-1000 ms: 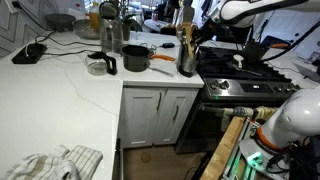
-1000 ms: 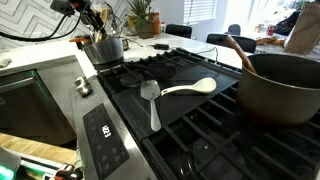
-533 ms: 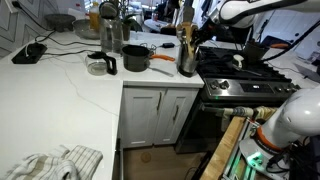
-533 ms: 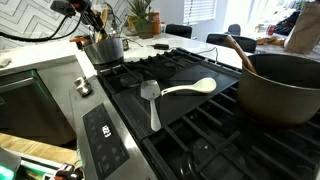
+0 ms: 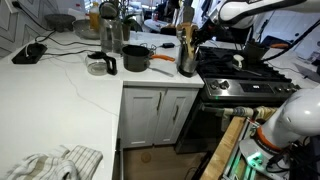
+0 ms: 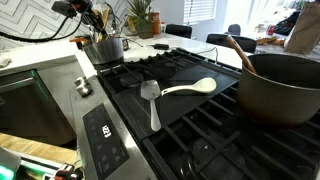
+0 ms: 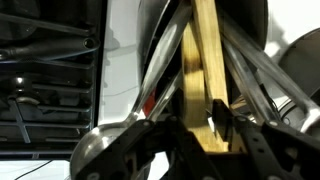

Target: Remove the wooden spoon from the silver holder and put it on the stove.

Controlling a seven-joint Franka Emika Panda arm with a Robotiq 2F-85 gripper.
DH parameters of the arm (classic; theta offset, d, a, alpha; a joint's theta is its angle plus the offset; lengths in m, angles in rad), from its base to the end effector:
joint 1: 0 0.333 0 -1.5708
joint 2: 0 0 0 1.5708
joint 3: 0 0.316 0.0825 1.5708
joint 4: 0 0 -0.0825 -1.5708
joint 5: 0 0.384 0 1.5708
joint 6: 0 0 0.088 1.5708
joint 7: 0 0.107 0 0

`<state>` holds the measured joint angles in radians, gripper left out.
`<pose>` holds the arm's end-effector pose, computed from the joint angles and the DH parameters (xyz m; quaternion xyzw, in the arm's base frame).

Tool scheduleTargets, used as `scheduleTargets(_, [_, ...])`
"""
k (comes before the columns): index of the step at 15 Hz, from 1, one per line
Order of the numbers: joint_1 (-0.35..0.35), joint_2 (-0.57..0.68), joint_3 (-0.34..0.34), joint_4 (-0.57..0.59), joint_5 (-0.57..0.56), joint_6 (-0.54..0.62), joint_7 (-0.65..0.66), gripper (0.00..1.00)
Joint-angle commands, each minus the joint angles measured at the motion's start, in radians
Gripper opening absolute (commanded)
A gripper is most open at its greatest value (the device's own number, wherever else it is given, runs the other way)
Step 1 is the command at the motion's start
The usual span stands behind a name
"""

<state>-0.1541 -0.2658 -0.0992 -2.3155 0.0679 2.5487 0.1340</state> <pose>0.4871 -0.1298 0.5033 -0.9455 0.2100 -0.2476 0.0236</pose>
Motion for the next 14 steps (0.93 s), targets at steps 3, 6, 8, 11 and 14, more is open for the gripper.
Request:
scheduleTargets(3, [-0.013,0.002,-0.001,-0.005,-0.039,0.01,0.014,0.03])
scheduleTargets(6, [-0.022,-0.03,0.011,-0.011,-0.076,-0.012,0.039,0.07])
scheduleTargets(8, [-0.03,-0.059,0.021,-0.018,-0.116,-0.016,0.06,0.07])
scheduleTargets(11, [-0.046,-0.103,0.036,-0.022,-0.173,-0.024,0.096,0.07])
scheduleTargets(14, [-0.059,-0.144,0.042,-0.017,-0.19,-0.025,0.117,0.07])
